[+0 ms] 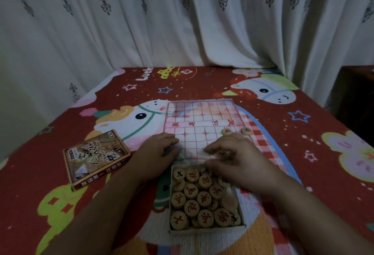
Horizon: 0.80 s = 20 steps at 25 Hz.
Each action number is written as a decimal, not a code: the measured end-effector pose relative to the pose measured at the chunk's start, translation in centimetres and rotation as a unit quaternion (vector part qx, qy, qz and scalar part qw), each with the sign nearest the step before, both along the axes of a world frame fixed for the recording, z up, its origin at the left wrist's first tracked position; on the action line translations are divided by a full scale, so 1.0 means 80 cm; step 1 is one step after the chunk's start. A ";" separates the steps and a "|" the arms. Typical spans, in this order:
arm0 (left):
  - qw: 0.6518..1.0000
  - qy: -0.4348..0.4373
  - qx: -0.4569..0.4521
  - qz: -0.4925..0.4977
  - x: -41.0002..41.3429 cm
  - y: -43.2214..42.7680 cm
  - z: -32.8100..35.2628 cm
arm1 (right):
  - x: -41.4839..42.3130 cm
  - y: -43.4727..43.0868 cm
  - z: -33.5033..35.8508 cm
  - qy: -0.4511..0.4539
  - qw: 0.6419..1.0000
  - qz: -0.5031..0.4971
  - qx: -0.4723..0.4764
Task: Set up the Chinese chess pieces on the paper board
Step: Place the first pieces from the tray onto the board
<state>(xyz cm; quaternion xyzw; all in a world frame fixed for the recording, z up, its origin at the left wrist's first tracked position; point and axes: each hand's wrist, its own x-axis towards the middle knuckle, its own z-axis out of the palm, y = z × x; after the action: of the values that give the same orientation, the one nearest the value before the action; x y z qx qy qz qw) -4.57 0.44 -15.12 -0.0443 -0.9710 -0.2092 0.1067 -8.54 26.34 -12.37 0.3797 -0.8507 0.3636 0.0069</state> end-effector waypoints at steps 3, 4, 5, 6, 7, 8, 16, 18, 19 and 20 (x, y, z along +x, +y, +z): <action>1.000 0.004 -0.006 -0.001 0.000 0.002 0.001 | 0.027 -0.023 0.006 0.050 0.993 0.070 0.080; 1.000 0.005 -0.007 -0.001 0.000 0.003 0.001 | 0.033 -0.028 0.007 0.056 0.990 0.079 0.099; 1.000 0.006 -0.008 0.000 0.000 0.003 0.001 | 0.036 -0.032 0.008 0.059 0.989 0.082 0.110; 1.000 0.008 -0.007 0.000 -0.001 0.003 0.001 | 0.038 -0.035 0.008 0.062 0.988 0.083 0.116; 1.000 0.008 -0.005 0.000 -0.001 0.003 0.001 | 0.039 -0.037 0.009 0.066 0.987 0.084 0.122; 1.000 0.009 -0.004 -0.001 0.000 0.003 0.001 | 0.041 -0.038 0.010 0.067 0.986 0.085 0.127; 1.000 0.009 -0.002 -0.004 -0.002 0.000 -0.002 | 0.041 -0.035 0.018 0.035 0.984 0.092 0.148; 1.000 0.006 -0.005 -0.003 -0.002 0.000 -0.002 | 0.039 -0.037 0.020 0.023 0.982 0.091 0.162; 1.000 0.005 -0.006 -0.003 -0.003 0.000 -0.003 | 0.038 -0.038 0.021 0.012 0.982 0.092 0.165; 1.000 0.004 -0.006 -0.002 -0.003 0.000 -0.003 | 0.037 -0.038 0.021 0.000 0.982 0.092 0.167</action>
<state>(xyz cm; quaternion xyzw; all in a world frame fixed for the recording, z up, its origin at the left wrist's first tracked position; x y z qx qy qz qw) -4.78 0.45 -15.33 -0.0475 -0.9718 -0.2032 0.1101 -5.56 23.27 -10.66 0.4519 -0.8608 0.2159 -0.0903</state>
